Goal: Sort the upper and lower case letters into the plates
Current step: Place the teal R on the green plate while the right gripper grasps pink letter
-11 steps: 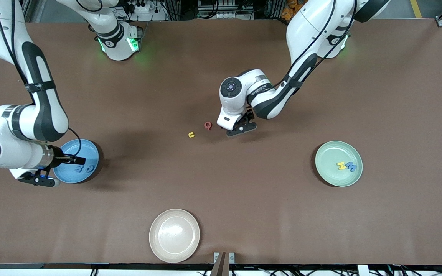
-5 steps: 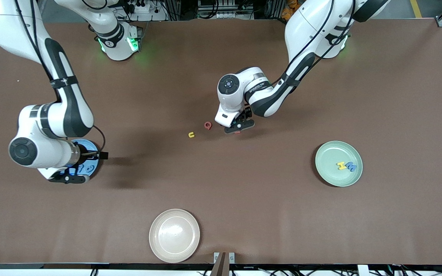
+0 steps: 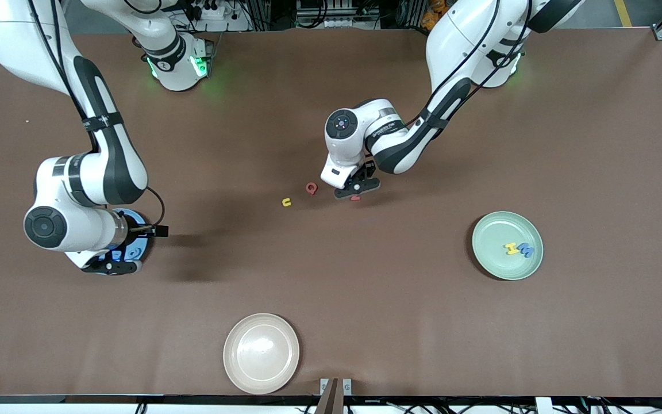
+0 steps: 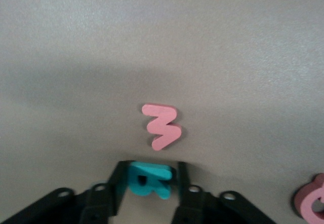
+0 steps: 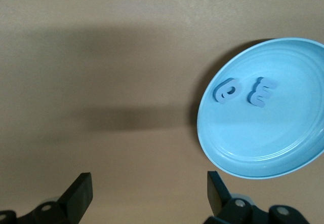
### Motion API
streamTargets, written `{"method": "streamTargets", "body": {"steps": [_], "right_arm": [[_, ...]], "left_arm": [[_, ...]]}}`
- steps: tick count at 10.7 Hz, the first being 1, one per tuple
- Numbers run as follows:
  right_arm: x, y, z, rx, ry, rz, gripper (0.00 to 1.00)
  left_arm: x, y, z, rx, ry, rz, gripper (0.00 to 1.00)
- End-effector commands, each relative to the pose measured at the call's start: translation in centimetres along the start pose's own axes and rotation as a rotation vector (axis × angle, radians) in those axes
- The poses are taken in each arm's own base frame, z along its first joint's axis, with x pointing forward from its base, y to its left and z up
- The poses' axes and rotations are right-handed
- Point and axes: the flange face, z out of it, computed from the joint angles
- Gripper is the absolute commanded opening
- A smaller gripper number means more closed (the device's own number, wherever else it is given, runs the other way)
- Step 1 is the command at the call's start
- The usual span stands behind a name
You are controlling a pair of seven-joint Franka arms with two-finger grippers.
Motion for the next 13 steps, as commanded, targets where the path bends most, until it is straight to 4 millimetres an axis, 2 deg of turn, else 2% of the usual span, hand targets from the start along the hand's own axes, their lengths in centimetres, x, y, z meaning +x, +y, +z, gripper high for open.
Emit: {"method": "streamTargets", "body": {"steps": [1,3,5,6,7,8,9,11,13], "right_arm": [[-0.7,-0.9,-0.5,0.019,-0.008,0.025,1.00],[-0.8,-2.4,-0.5,0.021,-0.008,0.035,1.00],[-1.4,-5.9,-0.6,0.040,-0.010,0.081,1.00],[-1.8,-8.0,-0.7,0.039,-0.009,0.074,1.00],[-2.4,-10.9,-0.6,0.030,-0.002,0.030,1.00],[-3.3,-14.7,-0.7,0.028,0.004,-0.021,1.00],[-4.2,-18.8,-0.9,0.062,-0.001,-0.057,1.00],[-5.6,-23.2,-0.2,0.101,-0.018,-0.110,1.00],[-8.2,-30.8,0.6,0.072,0.010,-0.223,1.00]], "left_arm": [[0.7,-1.0,-1.0,-0.004,0.039,-0.017,0.00],[2.9,-1.6,-5.0,-0.045,0.084,-0.051,0.00],[5.1,-2.6,-10.1,-0.103,0.127,-0.094,0.00],[6.8,-3.7,-12.0,-0.122,0.151,-0.119,0.00],[8.9,-5.3,-13.8,-0.137,0.171,-0.145,0.00],[11.2,-7.1,-14.8,-0.145,0.182,-0.143,0.00],[14.2,-9.7,-15.2,-0.131,0.190,-0.119,0.00],[19.1,-14.9,-15.1,-0.088,0.191,-0.068,0.00],[22.7,-20.3,-14.3,-0.003,0.153,0.021,0.00]]}}
